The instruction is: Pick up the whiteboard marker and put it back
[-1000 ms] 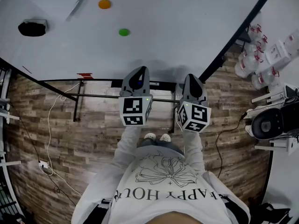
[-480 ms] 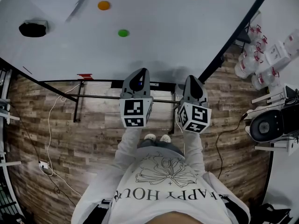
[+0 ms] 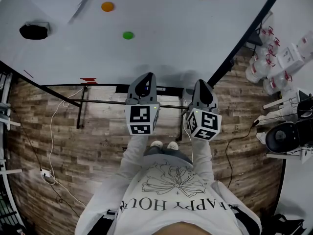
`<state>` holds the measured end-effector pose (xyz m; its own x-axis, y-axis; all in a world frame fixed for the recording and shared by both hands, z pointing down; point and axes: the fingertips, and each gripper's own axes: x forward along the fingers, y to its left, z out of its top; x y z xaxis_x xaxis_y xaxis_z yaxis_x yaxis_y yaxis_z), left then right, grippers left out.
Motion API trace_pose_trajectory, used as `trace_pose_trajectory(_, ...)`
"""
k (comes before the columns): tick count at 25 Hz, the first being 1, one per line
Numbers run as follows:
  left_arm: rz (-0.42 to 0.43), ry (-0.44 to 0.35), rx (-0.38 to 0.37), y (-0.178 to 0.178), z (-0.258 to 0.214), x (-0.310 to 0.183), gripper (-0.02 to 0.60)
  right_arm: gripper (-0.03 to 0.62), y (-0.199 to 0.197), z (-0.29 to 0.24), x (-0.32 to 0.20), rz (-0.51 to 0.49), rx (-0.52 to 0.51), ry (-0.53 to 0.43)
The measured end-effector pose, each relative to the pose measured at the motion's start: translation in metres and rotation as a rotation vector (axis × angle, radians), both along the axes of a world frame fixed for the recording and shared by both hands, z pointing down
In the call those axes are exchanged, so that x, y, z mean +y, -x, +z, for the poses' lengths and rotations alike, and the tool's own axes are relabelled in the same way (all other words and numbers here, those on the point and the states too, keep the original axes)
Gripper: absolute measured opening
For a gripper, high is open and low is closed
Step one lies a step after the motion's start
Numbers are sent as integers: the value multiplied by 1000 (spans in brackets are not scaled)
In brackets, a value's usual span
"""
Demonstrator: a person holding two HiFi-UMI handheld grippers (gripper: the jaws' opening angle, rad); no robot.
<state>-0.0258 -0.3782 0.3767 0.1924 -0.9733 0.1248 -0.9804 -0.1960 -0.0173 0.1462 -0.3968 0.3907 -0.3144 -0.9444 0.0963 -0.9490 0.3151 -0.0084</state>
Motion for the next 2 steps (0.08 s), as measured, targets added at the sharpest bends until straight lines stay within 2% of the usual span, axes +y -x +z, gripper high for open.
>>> trace_pose_trajectory(2,0,1,-3,-1,0,0,9,6,-1,0,0,1,1,-1)
